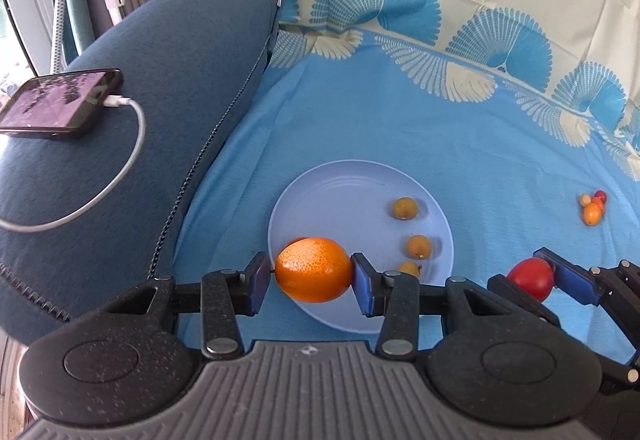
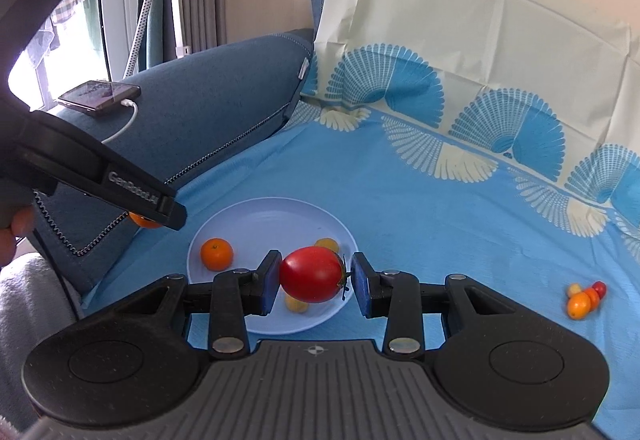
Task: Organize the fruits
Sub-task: 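Carry the held tangerine and red tomato over the blue plate, then open both grippers to drop the tangerine and tomato onto the plate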
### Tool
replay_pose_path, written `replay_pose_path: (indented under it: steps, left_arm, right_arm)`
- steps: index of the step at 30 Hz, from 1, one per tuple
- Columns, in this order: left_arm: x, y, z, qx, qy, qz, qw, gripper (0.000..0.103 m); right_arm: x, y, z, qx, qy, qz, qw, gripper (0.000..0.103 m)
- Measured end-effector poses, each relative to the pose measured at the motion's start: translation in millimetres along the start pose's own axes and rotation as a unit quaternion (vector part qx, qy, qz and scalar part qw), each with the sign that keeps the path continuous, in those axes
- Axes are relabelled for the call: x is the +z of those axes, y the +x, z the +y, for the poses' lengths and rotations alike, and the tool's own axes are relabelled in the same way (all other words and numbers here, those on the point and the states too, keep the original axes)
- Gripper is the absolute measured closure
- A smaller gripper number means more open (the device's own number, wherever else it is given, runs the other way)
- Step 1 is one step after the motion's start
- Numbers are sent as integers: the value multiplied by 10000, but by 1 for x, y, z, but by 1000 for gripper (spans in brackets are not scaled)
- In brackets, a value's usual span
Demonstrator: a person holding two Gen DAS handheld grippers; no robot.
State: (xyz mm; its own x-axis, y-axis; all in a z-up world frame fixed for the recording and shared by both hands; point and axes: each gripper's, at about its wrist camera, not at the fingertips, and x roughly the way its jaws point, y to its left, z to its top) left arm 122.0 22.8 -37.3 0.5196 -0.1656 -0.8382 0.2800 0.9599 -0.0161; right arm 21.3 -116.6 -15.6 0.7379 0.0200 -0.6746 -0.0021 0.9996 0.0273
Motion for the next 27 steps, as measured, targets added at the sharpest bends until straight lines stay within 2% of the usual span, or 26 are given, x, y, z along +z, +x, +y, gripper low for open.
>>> replay_pose_path:
  steps: [10, 19, 20, 22, 23, 24, 25, 27]
  left_arm:
    - [19, 55, -1, 76, 37, 305, 9995, 55]
    - [22, 107, -4, 193, 184, 682, 9973, 54]
    - [22, 108, -3, 149, 201, 710, 9972, 52]
    - [25, 107, -3, 45, 245, 682, 9974, 26]
    - [26, 103, -2, 47, 246, 580, 9980, 5]
    - [26, 97, -1, 71, 216, 418, 9989, 1]
    - [26, 90, 0, 83, 186, 262, 9994, 0]
    - [24, 80, -1, 79, 224, 254, 9994, 0]
  right_arm:
    - [1, 57, 5, 258, -154, 319, 9990, 64]
    - [-12, 104, 9, 356, -265, 714, 9965, 63]
    - [-12, 108, 7, 369, -255, 742, 9962, 63]
    - [-10, 115, 5, 474, -210, 790, 9955, 62]
    - [-9, 117, 4, 519, -174, 781, 9954, 61]
    - [-9, 118, 3, 545, -156, 764, 9955, 51]
    - [-8, 117, 2, 553, -142, 732, 9957, 36]
    - [-7, 110, 1, 489, -99, 631, 9968, 21]
